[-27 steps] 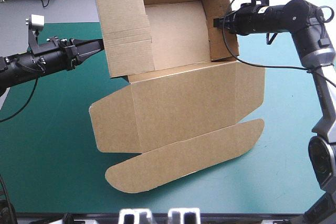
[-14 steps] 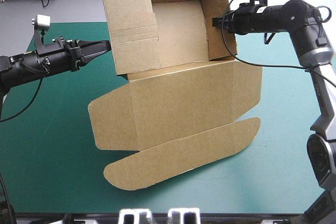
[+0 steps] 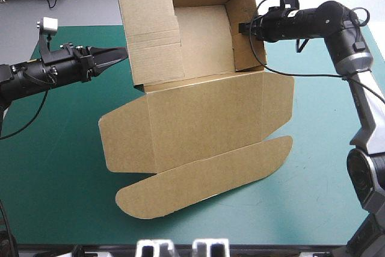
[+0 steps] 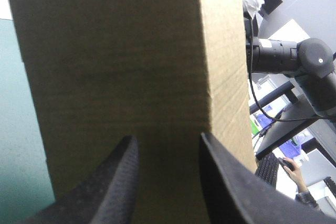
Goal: Fold the box
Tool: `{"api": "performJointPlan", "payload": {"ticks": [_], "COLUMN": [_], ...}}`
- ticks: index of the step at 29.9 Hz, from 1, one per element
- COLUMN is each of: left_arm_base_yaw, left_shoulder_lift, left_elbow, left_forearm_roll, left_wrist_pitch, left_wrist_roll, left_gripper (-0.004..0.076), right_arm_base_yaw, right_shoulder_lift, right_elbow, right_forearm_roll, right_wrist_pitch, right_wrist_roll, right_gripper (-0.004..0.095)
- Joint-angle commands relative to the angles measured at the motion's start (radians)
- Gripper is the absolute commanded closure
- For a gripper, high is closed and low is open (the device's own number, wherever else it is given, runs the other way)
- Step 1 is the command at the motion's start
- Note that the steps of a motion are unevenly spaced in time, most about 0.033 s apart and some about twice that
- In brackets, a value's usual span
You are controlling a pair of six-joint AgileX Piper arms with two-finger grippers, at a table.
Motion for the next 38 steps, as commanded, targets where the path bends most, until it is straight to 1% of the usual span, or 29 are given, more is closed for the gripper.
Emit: {"api": "performJointPlan", "payload": {"ticks": [1,7,10,14,20,26,29,38], "left_arm_base_yaw": [-0.005,-0.005,-0.005,-0.005,-0.005,-0.005,-0.005,-0.005], "left_shoulder_lift": [-0.032,-0.032,-0.032,-0.032,-0.032,-0.032,-0.032,-0.032], "left_elbow": [-0.031,-0.031,-0.031,-0.031,-0.031,-0.031,-0.031,-0.031], "left_forearm_roll": [-0.069,-0.039,-0.039,-0.039,-0.036,0.061,0.104,0.286], "left_wrist_pitch": [0.061,0.035,0.033,0.033,0.034,-0.009,-0.041,-0.136], "left_wrist_roll": [0.004,0.004,0.004,0.004,0.0,-0.008,-0.045,-0.143], "left_gripper": [0.0398,0.0392,0.0392,0.0392,0.0392,0.0392,0.0392,0.0393], "right_arm_base_yaw": [0.034,0.078,0.078,0.078,0.078,0.078,0.082,0.162], "right_shoulder_lift": [-0.038,-0.031,-0.031,-0.031,-0.031,-0.031,-0.033,-0.033], "right_elbow": [-0.031,-0.031,-0.031,-0.031,-0.031,-0.031,-0.033,-0.033], "right_forearm_roll": [0.074,0.061,0.056,0.009,0.016,0.02,0.02,-0.01], "right_wrist_pitch": [-0.065,-0.105,-0.104,-0.108,-0.126,-0.126,-0.119,-0.122], "right_wrist_roll": [-0.005,-0.007,-0.01,-0.005,-0.005,-0.005,-0.005,0.001], "right_gripper": [0.0922,0.0922,0.0922,0.0922,0.0922,0.0922,0.092,0.0907]}}
